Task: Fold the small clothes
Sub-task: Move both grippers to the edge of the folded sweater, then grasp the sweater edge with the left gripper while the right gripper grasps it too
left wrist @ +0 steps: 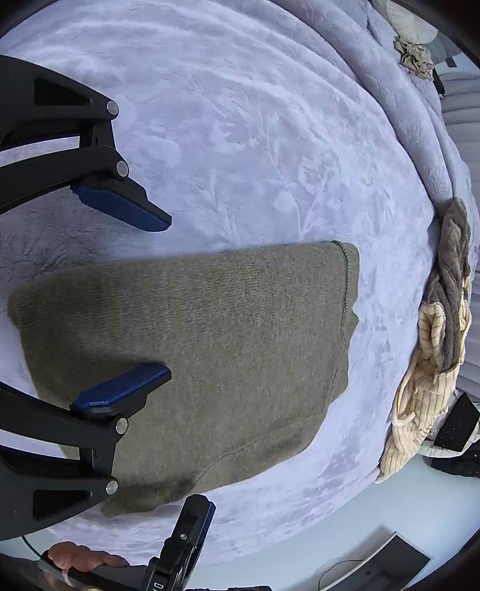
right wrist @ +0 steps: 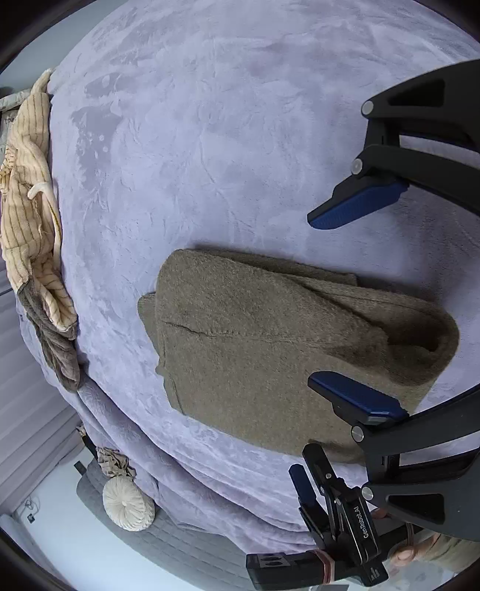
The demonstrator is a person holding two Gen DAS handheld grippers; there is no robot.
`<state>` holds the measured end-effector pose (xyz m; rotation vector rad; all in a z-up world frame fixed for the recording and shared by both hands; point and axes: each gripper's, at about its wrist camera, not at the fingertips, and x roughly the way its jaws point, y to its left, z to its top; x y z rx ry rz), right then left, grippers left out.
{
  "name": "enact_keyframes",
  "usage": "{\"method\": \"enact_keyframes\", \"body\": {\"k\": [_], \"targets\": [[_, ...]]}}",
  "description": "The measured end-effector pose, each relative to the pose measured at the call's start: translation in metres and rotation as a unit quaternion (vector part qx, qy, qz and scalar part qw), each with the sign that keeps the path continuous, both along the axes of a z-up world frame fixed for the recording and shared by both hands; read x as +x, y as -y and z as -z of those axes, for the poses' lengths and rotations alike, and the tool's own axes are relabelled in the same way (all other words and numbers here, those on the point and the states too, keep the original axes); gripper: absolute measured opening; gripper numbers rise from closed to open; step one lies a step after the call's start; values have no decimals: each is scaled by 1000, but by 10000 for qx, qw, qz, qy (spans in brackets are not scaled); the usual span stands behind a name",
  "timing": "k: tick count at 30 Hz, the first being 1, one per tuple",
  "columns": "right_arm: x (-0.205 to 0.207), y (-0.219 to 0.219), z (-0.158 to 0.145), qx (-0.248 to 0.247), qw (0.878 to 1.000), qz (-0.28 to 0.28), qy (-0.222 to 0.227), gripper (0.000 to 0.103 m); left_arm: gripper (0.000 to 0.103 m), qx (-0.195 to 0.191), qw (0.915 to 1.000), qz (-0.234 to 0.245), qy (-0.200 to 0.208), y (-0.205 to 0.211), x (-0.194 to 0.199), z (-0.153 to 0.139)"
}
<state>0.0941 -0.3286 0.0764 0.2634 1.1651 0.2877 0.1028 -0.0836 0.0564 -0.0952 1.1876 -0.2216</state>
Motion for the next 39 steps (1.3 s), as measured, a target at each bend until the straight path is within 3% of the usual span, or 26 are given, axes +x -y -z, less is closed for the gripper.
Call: {"method": "enact_keyframes", "body": {"k": [5,11,15,17,21,28,39], "targets": [[25,-1,20,120,9996,-6,-247,82,75,-649,9973,63,-329,-7,27,18],[51,-17,48,627,9961,-263,-563,82,78,-1518,9849,107,-826,-10,48,44],[64,-31,60,660,9959,-304,-542,64,74,-1814,9786,75,-965,-13,60,54],[70,-31,61,885,9941,-280,-569,49,65,-1760,9802,174,-897,-11,61,52],[69,-42,52,651,9960,-426,-435,39,47,-1511,9859,368,-617,-5,52,35],[50,-56,15,397,9982,-428,-108,36,44,-1144,9919,455,-327,-1,33,3],[9,-78,-21,146,9992,-369,80,36,44,-1065,9930,443,-243,-19,-10,-25]]}}
